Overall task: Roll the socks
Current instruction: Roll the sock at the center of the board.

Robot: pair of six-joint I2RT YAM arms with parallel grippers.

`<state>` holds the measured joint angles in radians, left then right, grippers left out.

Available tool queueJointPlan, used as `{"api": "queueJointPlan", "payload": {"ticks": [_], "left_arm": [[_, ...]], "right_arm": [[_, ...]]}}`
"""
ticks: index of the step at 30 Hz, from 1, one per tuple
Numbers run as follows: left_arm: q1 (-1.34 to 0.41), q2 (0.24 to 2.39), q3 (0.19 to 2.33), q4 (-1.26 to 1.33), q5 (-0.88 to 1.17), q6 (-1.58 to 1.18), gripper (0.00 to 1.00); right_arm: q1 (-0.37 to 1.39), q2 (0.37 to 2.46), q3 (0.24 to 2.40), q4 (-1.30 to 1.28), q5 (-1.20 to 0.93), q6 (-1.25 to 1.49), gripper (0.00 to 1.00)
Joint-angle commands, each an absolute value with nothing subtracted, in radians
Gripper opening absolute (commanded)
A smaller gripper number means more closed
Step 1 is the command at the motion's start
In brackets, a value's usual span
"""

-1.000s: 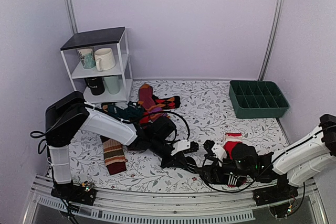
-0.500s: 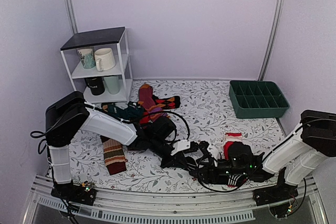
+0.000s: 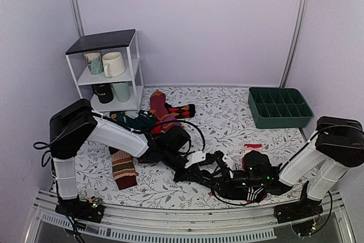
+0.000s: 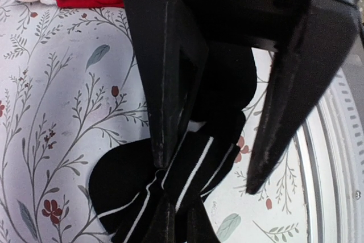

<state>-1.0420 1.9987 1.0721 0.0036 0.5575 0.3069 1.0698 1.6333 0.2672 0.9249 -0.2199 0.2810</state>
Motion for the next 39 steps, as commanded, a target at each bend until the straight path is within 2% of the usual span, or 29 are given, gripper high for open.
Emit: {"api": "queueJointPlan", "payload": {"ticks": [1, 4, 6, 15, 22, 26, 31, 35, 39], "left_arm": [[-1.052, 2.115, 1.008, -0.244, 0.488, 0.294, 0.0], [-1.051, 2.115, 1.008, -0.243, 0.488, 0.296, 0.0], [-1.05, 2.117, 1.008, -0.243, 0.489, 0.296, 0.0], [-1.048, 2.117, 1.008, -0.242, 0.492, 0.296, 0.0], [-1.048, 2.117, 1.008, -0.243, 0.494, 0.295, 0.0], [-1.048, 2.115, 1.008, -0.243, 0.493, 0.294, 0.0], [-1.047, 2.116, 1.008, -0.243, 0.494, 0.293, 0.0], [-1.046, 2.123, 1.014, -0.246, 0.497, 0.295, 0.0], [-1.045, 2.128, 1.02, -0.25, 0.501, 0.297, 0.0]], "right_arm": [[1.062, 1.69, 0.303, 0.942, -0.292, 0.296, 0.34], [1.055, 1.699, 0.304, 0.941, -0.304, 0.307, 0.23], [1.05, 1.702, 0.309, 0.925, -0.308, 0.31, 0.22], [1.049, 1.692, 0.314, 0.874, -0.278, 0.308, 0.52], [1.049, 1.704, 0.32, 0.849, -0.269, 0.31, 0.53], [1.049, 1.653, 0.291, 0.82, -0.19, 0.319, 0.53], [1.049, 1.428, 0.153, 0.859, -0.065, 0.357, 0.68], [1.049, 1.372, 0.185, 0.725, -0.113, 0.307, 0.69], [1.049, 1.43, 0.186, 0.797, -0.17, 0.274, 0.69]]}}
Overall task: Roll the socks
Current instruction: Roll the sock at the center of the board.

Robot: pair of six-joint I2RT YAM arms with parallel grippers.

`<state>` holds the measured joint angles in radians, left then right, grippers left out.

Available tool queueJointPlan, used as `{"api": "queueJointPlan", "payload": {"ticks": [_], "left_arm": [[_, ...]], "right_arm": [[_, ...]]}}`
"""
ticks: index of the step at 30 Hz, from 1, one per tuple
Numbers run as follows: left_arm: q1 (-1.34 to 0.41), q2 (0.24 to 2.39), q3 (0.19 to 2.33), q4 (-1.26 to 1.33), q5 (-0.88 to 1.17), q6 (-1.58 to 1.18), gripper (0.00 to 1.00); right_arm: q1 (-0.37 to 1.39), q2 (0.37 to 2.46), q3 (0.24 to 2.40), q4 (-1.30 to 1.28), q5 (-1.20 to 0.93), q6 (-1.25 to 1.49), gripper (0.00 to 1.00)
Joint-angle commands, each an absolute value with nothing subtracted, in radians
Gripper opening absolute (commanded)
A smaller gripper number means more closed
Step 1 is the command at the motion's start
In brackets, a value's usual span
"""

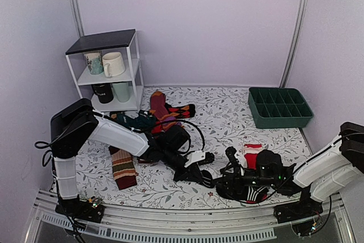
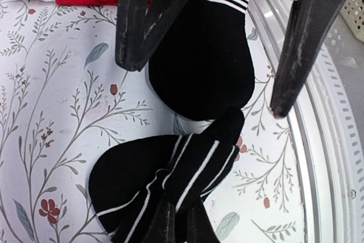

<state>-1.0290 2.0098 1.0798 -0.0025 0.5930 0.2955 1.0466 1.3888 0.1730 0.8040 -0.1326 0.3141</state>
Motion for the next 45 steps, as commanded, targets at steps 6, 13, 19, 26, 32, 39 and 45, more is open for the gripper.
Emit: {"api": "queueJointPlan", "payload": {"ticks": [6, 13, 19, 26, 32, 39, 45], "left_arm": [[-1.046, 2.128, 1.018, -0.252, 0.5, 0.297, 0.0], [-1.046, 2.126, 1.019, -0.253, 0.499, 0.296, 0.0], [-1.044, 2.128, 1.019, -0.253, 0.499, 0.296, 0.0], [-1.044, 2.128, 1.02, -0.255, 0.499, 0.296, 0.0], [-1.043, 2.128, 1.022, -0.257, 0.497, 0.296, 0.0], [-1.044, 2.128, 1.022, -0.256, 0.496, 0.295, 0.0], [-1.044, 2.109, 1.022, -0.239, 0.441, 0.287, 0.02]], "right_arm": [[1.049, 1.615, 0.235, 0.958, -0.243, 0.249, 0.69], [1.049, 1.693, 0.235, 1.123, -0.267, 0.282, 0.67], [1.049, 1.738, 0.246, 1.162, -0.293, 0.298, 0.62], [1.049, 1.765, 0.256, 1.136, -0.314, 0.308, 0.55], [1.049, 1.768, 0.286, 1.051, -0.317, 0.294, 0.42], [1.049, 1.769, 0.332, 0.932, -0.302, 0.279, 0.17], [1.048, 1.759, 0.37, 0.806, -0.316, 0.272, 0.0]]}}
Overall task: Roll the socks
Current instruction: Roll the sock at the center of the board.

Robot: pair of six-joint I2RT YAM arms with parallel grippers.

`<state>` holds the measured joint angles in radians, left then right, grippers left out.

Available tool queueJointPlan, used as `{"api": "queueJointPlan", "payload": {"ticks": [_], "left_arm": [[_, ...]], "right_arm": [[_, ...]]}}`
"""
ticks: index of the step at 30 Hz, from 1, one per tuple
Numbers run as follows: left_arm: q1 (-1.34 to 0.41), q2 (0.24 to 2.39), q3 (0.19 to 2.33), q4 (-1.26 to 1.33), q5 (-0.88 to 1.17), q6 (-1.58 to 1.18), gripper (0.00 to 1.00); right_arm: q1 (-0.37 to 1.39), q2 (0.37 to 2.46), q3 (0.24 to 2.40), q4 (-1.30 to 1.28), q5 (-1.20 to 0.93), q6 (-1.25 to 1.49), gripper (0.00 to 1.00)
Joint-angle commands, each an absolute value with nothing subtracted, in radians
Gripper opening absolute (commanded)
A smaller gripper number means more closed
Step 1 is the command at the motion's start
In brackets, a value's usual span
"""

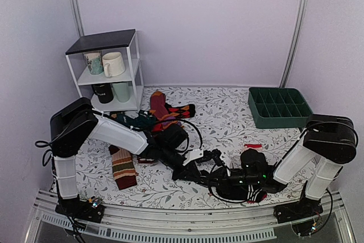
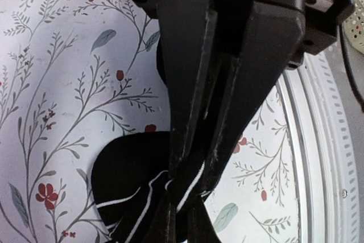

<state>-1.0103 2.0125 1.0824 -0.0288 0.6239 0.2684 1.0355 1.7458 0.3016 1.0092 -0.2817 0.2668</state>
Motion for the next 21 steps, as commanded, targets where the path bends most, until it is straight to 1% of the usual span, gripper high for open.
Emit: {"api": "queueJointPlan", "payload": {"ticks": [1, 2, 4, 8, 11, 13, 16, 21], "left_arm": [[-1.043, 2.102, 1.022, -0.232, 0.429, 0.285, 0.04], [-1.044, 2.096, 1.023, -0.223, 0.413, 0.28, 0.09], [-1.046, 2.076, 1.021, -0.201, 0.39, 0.276, 0.11], [-1.046, 2.02, 1.011, -0.135, 0.351, 0.265, 0.11], [-1.047, 1.985, 1.002, -0.079, 0.319, 0.256, 0.13], [-1.05, 1.955, 0.986, -0.039, 0.285, 0.254, 0.11], [-1.058, 1.875, 0.93, 0.054, 0.215, 0.26, 0.1], [-1.065, 1.757, 0.816, 0.222, 0.17, 0.288, 0.1]], "right_arm": [[1.047, 1.757, 0.372, 0.786, -0.316, 0.276, 0.0], [1.045, 1.753, 0.374, 0.763, -0.317, 0.279, 0.0], [1.042, 1.745, 0.368, 0.741, -0.316, 0.287, 0.0], [1.033, 1.748, 0.345, 0.72, -0.311, 0.311, 0.0], [1.027, 1.761, 0.332, 0.716, -0.31, 0.325, 0.0], [1.025, 1.77, 0.326, 0.713, -0.306, 0.336, 0.0], [1.019, 1.783, 0.316, 0.714, -0.304, 0.356, 0.0], [1.015, 1.807, 0.306, 0.714, -0.31, 0.381, 0.0]]}}
